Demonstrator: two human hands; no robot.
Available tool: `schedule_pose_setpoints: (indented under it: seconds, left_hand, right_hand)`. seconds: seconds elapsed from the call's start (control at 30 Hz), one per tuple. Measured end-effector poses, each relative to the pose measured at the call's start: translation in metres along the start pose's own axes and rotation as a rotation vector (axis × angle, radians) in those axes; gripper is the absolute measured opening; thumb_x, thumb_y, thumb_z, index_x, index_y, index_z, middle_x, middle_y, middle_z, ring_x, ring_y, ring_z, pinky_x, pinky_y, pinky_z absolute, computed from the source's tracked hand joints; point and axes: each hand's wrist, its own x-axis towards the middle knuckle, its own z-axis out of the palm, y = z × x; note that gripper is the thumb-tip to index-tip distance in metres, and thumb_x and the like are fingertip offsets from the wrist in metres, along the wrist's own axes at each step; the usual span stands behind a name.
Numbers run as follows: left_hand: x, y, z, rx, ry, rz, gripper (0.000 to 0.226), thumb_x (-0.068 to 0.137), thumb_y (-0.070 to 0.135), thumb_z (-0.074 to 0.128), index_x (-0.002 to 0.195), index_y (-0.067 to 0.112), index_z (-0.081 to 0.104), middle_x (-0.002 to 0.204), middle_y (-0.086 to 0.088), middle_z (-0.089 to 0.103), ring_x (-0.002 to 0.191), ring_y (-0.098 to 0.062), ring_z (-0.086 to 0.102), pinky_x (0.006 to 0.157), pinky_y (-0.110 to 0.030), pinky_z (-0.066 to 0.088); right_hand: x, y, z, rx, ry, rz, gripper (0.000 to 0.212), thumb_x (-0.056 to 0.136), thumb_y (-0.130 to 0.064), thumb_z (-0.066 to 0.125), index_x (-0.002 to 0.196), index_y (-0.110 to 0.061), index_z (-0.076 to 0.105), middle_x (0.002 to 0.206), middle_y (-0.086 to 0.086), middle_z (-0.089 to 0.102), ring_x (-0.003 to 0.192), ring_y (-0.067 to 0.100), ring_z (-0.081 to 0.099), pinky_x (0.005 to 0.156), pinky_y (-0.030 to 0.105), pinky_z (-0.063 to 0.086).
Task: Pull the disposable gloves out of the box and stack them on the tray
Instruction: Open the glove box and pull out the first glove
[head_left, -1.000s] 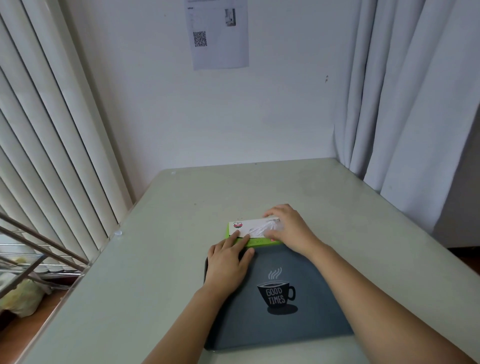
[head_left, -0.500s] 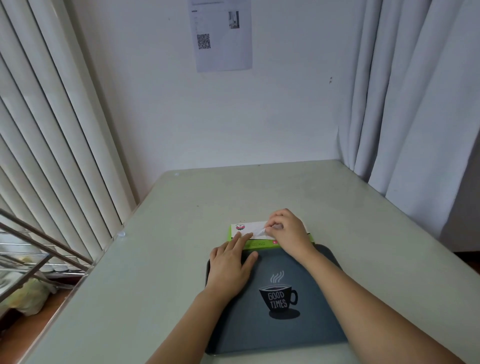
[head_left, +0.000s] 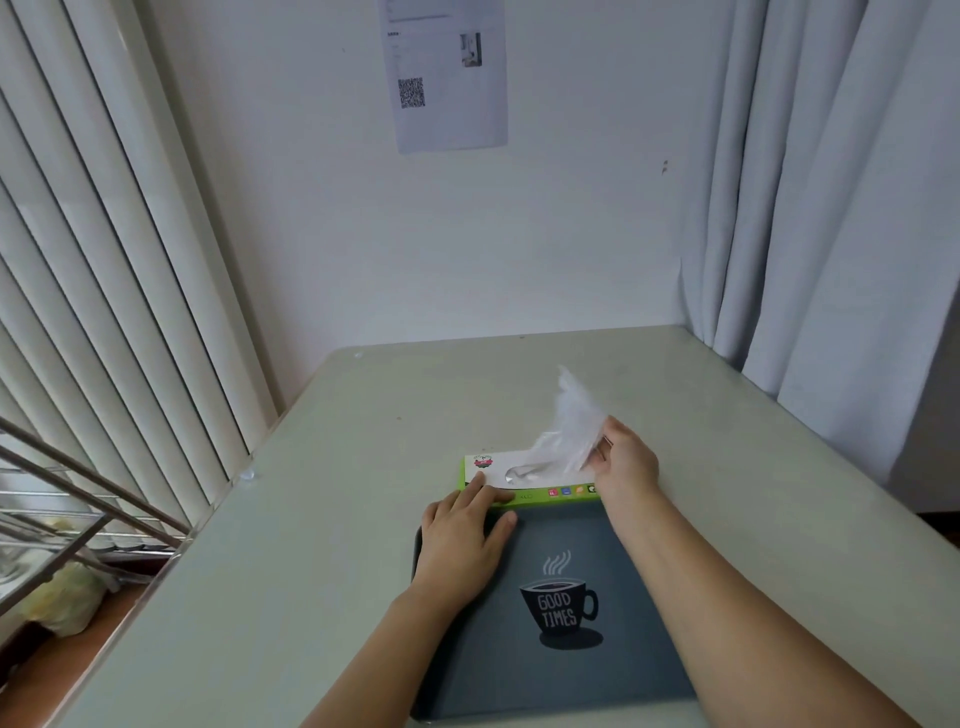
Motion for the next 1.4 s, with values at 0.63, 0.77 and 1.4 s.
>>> schedule_pose_setpoints:
  seconds: [0.63, 0.77, 1.4]
  left_hand:
    - [0.001, 0.002, 0.000, -0.010, 0.003, -0.006, 0.036, 0.099, 0.046, 0.040, 0.133, 0.037, 0.049, 0.157, 0.008, 0.027, 0.141, -0.016, 0.029, 0.110, -0.026, 0.012]
    - [0.000, 0.001, 0.000, -0.016, 0.002, -0.005, 0.035, 0.099, 0.045, 0.040, 0.132, 0.037, 0.049, 0.157, 0.008, 0.027, 0.141, -0.016, 0.029, 0.110, -0.027, 0.012]
    - [0.011, 0.021, -0.023, -0.173, 0.014, -0.035, 0.029, 0.089, 0.035, 0.064, 0.115, 0.023, 0.065, 0.122, 0.006, 0.061, 0.120, -0.018, 0.053, 0.101, -0.028, 0.036]
  right_hand:
    - [-0.017, -0.025, 0.048, -1.724, 0.062, -0.637, 0.042, 0.090, -0.026, 0.059, 0.123, -0.006, 0.046, 0.129, 0.015, 0.041, 0.116, 0.033, 0.042, 0.086, 0.040, 0.044]
    - [-0.013, -0.045, 0.053, -1.491, 0.055, -0.576, 0.018, 0.090, -0.011, 0.051, 0.091, 0.000, 0.066, 0.090, 0.017, 0.062, 0.085, 0.033, 0.058, 0.064, 0.029, 0.039]
    - [-0.042, -0.109, 0.003, -1.023, -0.304, -0.611, 0.006, 0.084, -0.014, 0.071, 0.082, -0.010, 0.075, 0.066, -0.001, 0.066, 0.059, 0.008, 0.057, 0.070, 0.023, 0.050]
